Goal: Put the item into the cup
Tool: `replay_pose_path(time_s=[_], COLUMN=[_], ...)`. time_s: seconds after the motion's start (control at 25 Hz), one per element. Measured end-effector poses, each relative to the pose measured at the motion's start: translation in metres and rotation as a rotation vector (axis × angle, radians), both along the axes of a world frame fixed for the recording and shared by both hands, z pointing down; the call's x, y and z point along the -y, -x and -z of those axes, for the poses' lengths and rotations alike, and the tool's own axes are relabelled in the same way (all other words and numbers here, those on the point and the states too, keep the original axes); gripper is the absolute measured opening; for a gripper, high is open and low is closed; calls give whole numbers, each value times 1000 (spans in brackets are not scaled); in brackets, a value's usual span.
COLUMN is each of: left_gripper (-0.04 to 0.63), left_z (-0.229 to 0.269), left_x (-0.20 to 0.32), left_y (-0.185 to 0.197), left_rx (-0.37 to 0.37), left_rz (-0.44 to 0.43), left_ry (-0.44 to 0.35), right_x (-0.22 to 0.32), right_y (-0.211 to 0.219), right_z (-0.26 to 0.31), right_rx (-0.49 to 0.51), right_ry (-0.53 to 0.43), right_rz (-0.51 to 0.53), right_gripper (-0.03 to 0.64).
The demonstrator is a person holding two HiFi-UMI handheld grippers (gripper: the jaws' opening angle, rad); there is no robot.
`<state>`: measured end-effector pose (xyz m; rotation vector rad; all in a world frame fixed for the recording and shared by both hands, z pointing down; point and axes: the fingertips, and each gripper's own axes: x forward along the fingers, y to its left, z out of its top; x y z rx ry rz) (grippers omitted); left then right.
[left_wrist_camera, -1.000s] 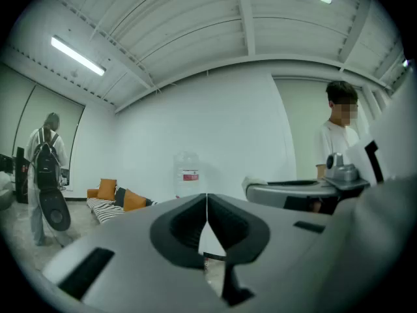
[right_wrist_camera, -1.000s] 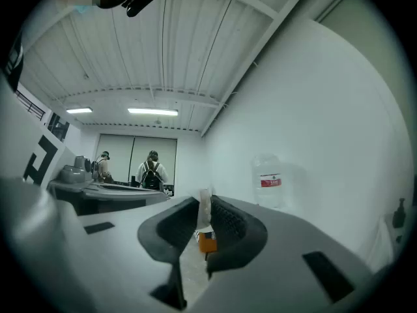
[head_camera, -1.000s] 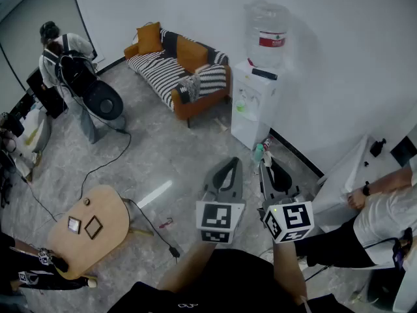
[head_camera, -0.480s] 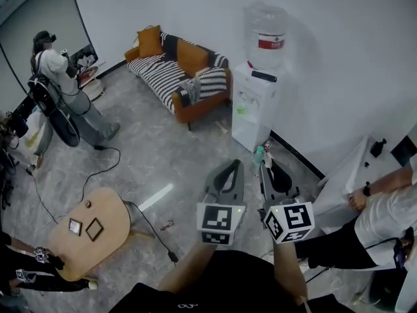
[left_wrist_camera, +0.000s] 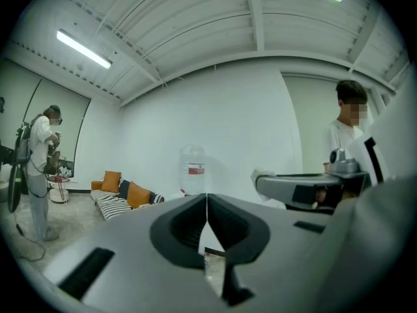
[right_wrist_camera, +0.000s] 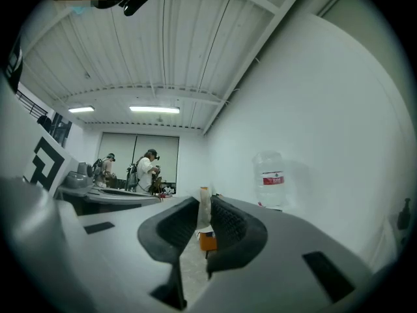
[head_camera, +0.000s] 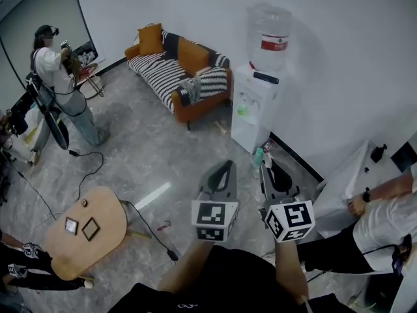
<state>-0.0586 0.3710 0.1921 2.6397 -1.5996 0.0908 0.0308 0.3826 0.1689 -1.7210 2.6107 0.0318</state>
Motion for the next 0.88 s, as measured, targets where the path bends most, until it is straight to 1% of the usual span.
replay_pose_path(time_s=[0.2,0.44,0.68,0.88], left_gripper=[14,14,14,14], left_z=[-5,-15,-41,-41], left_x=[23,67,150,238], left_y=[0,3,0,1], left_rx=[-14,-13,18,42], left_rz=[2,16,17,24], left_ry=[10,1,6,16], right_x=[20,61,151,236], right_y=[-10,-14,-20,-22], right_z=[-5,-14,-38,-46], right_rx=[-8,-19,1,8], right_ry=[9,-2,8,37], right_rz=[-18,-9,-6,-14], right_gripper=[60,60,60,60])
